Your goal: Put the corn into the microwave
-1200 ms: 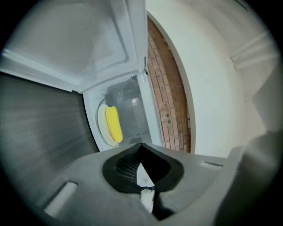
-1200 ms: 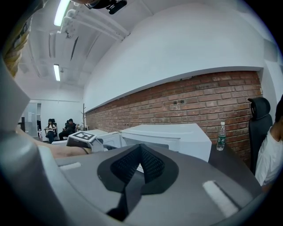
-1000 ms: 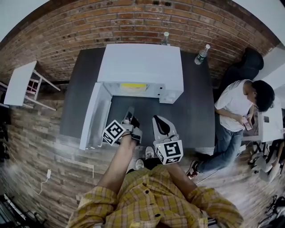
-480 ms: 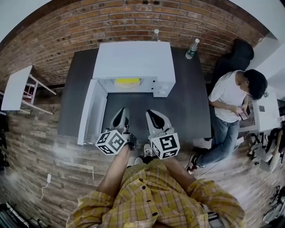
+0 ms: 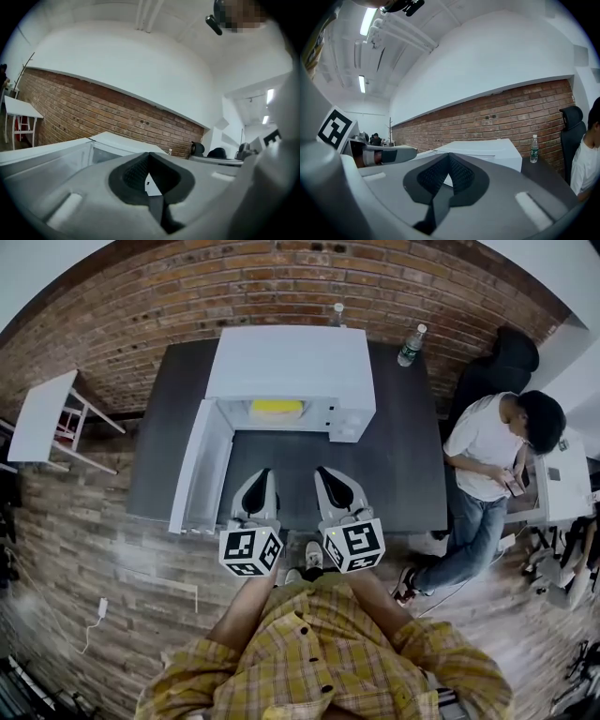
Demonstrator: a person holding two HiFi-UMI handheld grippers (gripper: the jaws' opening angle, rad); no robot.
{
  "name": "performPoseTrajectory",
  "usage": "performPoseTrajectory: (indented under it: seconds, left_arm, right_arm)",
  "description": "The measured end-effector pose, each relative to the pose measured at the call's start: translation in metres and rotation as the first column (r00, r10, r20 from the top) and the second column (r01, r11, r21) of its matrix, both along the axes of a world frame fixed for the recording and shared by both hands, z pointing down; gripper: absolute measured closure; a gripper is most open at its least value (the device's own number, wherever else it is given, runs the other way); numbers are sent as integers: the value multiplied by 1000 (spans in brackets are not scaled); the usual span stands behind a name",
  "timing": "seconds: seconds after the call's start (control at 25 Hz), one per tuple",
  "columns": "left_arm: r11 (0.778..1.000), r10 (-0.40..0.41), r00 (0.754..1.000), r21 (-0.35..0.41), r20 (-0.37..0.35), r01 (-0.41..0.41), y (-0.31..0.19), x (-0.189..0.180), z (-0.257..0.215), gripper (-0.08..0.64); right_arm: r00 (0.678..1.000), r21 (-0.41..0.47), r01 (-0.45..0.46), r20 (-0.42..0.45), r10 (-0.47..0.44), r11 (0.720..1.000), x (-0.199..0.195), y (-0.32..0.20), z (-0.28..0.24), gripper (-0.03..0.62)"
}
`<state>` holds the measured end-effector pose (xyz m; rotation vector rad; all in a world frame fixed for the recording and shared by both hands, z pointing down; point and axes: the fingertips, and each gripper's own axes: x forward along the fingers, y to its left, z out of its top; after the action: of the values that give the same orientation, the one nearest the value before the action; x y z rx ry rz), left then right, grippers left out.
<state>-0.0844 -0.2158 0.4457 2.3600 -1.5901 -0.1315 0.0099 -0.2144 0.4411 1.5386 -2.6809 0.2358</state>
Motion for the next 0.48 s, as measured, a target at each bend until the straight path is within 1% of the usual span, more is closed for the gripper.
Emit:
performPoseTrajectory:
  seconds: [0.24,0.48]
  left_arm:
    - [999,-7,995,42,103,3,8,0,-5,563]
    - [996,-7,987,90,163,-8,13,4,-15,563]
  right_arm:
    - [1000,16,0,4,0,1000,-2,4,-3,591]
    - [1000,22,-4,9,4,1000,-2,6,-6,591]
